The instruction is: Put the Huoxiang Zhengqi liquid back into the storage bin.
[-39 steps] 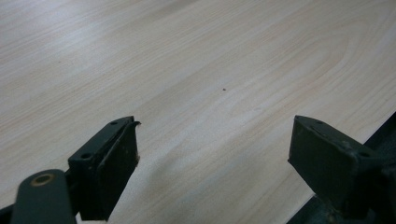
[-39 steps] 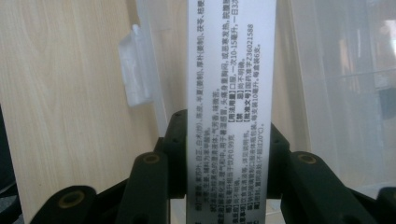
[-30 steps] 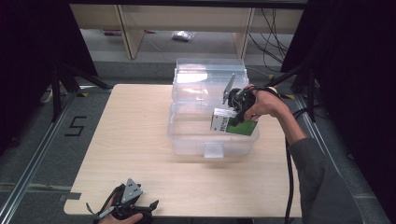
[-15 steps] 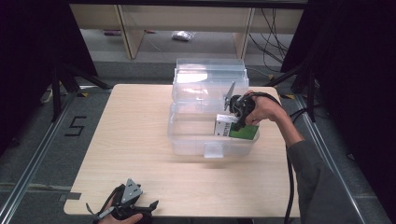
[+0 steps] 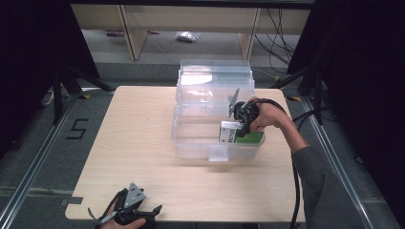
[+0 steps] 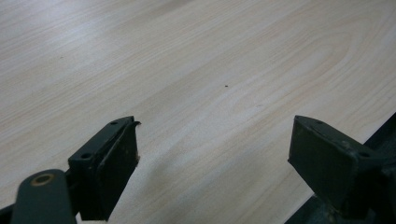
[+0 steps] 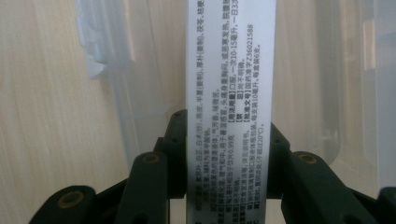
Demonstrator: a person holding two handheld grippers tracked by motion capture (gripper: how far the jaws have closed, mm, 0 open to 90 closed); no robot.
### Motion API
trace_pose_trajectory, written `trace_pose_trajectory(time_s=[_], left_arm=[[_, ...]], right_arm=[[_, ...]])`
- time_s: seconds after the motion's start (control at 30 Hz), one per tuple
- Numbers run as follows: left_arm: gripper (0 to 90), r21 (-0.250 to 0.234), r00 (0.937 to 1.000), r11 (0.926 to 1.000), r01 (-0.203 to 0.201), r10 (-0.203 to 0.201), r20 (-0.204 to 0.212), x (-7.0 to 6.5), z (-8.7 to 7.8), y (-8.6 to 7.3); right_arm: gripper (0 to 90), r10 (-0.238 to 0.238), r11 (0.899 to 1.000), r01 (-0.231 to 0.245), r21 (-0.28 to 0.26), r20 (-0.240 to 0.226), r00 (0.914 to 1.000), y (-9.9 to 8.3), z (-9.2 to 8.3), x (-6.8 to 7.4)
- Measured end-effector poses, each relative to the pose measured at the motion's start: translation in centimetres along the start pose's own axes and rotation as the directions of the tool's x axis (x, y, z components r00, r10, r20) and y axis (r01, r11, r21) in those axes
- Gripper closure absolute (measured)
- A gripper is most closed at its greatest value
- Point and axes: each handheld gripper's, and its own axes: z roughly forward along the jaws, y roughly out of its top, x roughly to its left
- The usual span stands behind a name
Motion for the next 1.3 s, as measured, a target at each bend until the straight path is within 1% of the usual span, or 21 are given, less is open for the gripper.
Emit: trace_pose_trajectory(time_s=[0.1,0.23,0.37,0.43,0.5,0.53,0.57,0.63,0.73,0.83,0.87,0.9,0.93,0.97,1.0,1.03,1.07,1.13,1.17,1.2,1.3], left_arm=[[15.1,-0.004,0.9999,0.9999,0.012,-0.012,0.011,-0.1,0.0,0.0],[15.1,-0.005,1.0,1.0,0.0,0.0,0.002,0.0,0.0,0.0],[15.1,-0.013,0.9998,0.9997,0.018,-0.018,0.006,-0.1,0.0,0.0],[15.1,-0.016,0.9996,0.9995,0.027,-0.027,0.013,-0.1,0.0,0.0],[15.1,0.022,0.9999,0.9996,-0.015,0.015,0.004,0.2,-0.3,0.0],[15.1,0.026,0.9999,0.9996,-0.015,0.015,-0.001,0.2,-0.3,0.0],[15.1,-0.022,0.9996,0.9993,0.03,-0.029,0.002,-0.1,0.0,0.0],[15.1,-0.007,0.9998,0.9999,0.011,-0.011,-0.018,0.0,0.0,0.0],[15.1,-0.012,0.9995,0.9995,0.029,-0.028,0.014,-0.1,-0.1,0.0],[15.1,-0.022,0.9994,0.9992,0.034,-0.033,0.007,-0.1,-0.1,-0.1],[15.1,-0.009,0.9999,0.9998,0.017,-0.017,0.002,0.0,-0.1,0.0],[15.1,0.02,0.9995,0.9993,-0.032,0.032,0.004,0.3,-0.4,0.0],[15.1,-0.022,0.9998,0.9996,0.019,-0.019,0.009,0.0,-0.1,0.0],[15.1,-0.02,0.9998,0.9996,0.017,-0.017,0.008,0.0,-0.1,0.0],[15.1,0.012,1.0,0.9999,-0.008,0.008,-0.001,0.2,-0.3,0.0],[15.1,0.01,0.9998,0.9998,-0.018,0.018,-0.006,0.3,-0.2,0.0],[15.1,-0.001,0.9999,1.0,0.003,-0.004,-0.011,0.2,-0.1,0.0],[15.1,-0.002,1.0,1.0,0.001,-0.001,-0.004,0.1,-0.2,0.0],[15.1,0.023,0.9998,0.9996,-0.019,0.019,-0.003,0.3,-0.3,0.0],[15.1,0.007,1.0,1.0,0.0,0.0,-0.008,0.1,-0.1,0.0],[15.1,0.002,1.0,1.0,0.002,-0.002,-0.006,0.1,-0.2,0.0]], right_arm=[[64.0,-0.017,1.0,0.017,0.006,-0.009,0.9998,0.1,0.3,0.0],[63.9,0.034,0.998,-0.034,0.049,-0.006,0.9994,0.0,0.7,0.3],[63.5,-0.022,0.999,0.022,0.032,-0.016,0.9996,0.0,1.4,-0.1],[63.1,-0.025,0.999,0.025,0.048,-0.007,0.9997,-0.1,1.7,-0.1],[62.5,-0.014,0.998,0.015,0.057,-0.015,0.9998,-0.1,1.8,0.0],[61.6,0.011,0.998,-0.011,0.063,-0.009,0.9999,-0.1,1.7,0.1],[59.8,0.055,0.996,-0.054,0.077,-0.006,0.9985,0.0,1.5,0.3],[56.4,0.063,0.997,-0.062,0.04,-0.018,0.9979,0.1,0.8,0.3],[52.2,0.085,0.996,-0.085,-0.016,-0.02,0.9962,0.0,-0.5,0.5],[48.9,0.071,0.996,-0.071,-0.055,-0.01,0.9974,-0.1,-1.5,1.0],[48.4,0.06,0.995,-0.06,-0.075,-0.003,0.9982,-0.1,-1.9,1.1],[47.7,0.101,0.992,-0.101,-0.079,0.006,0.9948,-0.2,-2.3,1.5],[46.8,0.093,0.991,-0.093,-0.095,0.004,0.9956,-0.2,-2.5,1.5],[45.7,0.091,0.991,-0.089,-0.103,0.015,0.9957,-0.3,-2.8,1.6],[44.5,0.106,0.989,-0.104,-0.109,0.012,0.9943,-0.3,-3.1,1.8],[43.5,0.128,0.982,-0.128,-0.137,-0.008,0.9917,-0.4,-3.2,2.0],[43.4,0.142,0.978,-0.14,-0.152,0.001,0.9899,-0.6,-3.4,2.0],[42.5,0.175,0.971,-0.17,-0.17,0.012,0.9846,-0.9,-3.7,2.1],[42.1,0.183,0.968,-0.178,-0.178,0.011,0.9831,-1.1,-3.8,2.1],[42.0,0.19,0.966,-0.183,-0.184,0.021,0.9815,-1.3,-3.9,2.2],[41.7,0.23,0.953,-0.22,-0.206,0.024,0.9729,-1.7,-4.2,2.3]])
